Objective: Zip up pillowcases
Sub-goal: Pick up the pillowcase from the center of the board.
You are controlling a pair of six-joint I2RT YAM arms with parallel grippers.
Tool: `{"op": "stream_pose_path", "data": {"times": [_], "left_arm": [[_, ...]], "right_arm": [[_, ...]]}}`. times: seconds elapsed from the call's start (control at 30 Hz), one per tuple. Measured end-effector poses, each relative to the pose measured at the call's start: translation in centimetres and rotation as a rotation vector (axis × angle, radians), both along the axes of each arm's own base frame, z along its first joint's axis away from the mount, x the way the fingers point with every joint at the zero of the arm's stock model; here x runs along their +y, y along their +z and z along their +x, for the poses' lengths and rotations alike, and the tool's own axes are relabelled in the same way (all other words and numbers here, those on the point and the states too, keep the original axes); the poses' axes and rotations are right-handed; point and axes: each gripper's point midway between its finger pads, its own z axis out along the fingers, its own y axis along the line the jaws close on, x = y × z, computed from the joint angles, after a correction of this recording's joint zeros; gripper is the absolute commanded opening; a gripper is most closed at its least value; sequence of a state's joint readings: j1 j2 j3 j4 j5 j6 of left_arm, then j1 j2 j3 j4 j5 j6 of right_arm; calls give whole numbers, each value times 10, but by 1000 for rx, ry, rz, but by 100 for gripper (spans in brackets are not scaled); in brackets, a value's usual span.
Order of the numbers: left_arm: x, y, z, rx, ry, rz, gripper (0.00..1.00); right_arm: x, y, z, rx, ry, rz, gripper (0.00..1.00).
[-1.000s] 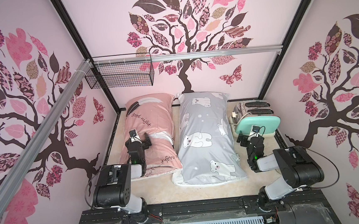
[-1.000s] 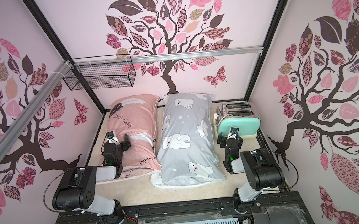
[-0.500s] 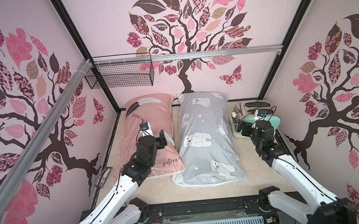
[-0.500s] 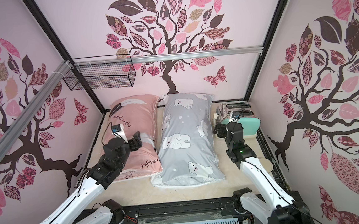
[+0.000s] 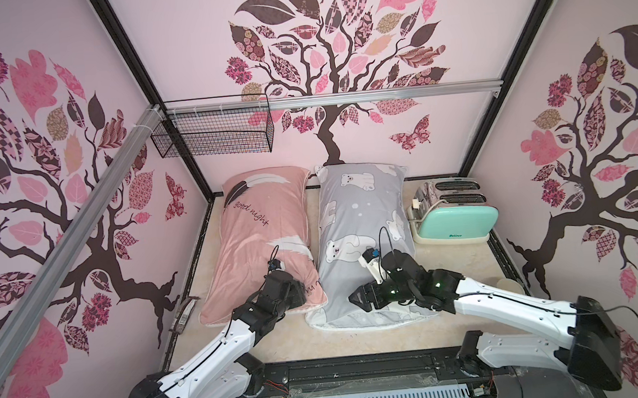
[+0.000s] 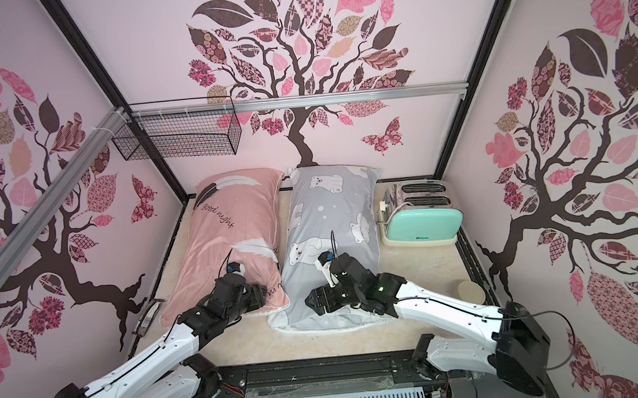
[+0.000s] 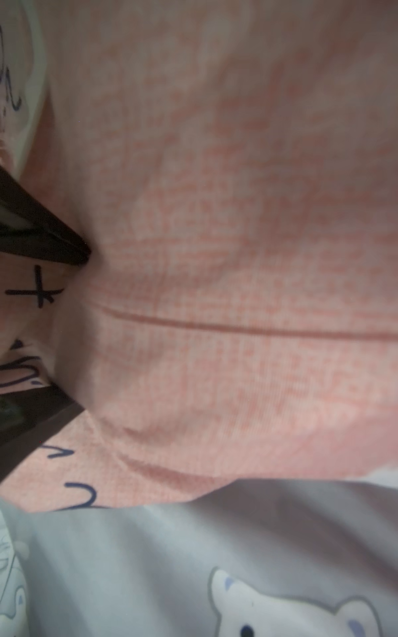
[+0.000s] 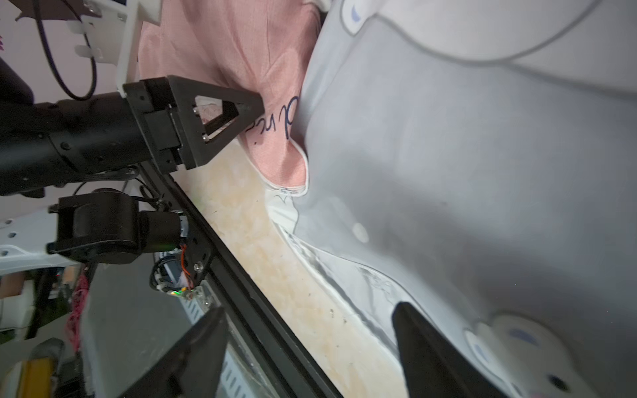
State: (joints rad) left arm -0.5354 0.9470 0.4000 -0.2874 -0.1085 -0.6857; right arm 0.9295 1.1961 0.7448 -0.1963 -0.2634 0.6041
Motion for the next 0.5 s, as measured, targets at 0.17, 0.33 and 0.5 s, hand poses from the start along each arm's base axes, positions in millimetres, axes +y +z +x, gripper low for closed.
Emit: {"op": "stream_pose_path", "data": {"times": [0.17,0.33,0.5], "left_arm": [[10,-21,0,59,40,-43,56],[7,-22,3,64,32,-61,54],[4,-27,6,74,25,-70,53]], "right_arm": [[32,-24,0,101,16,44,39],[66,-30,3,130,54,99,30],[94,-40,17,120,76,116,16]]}}
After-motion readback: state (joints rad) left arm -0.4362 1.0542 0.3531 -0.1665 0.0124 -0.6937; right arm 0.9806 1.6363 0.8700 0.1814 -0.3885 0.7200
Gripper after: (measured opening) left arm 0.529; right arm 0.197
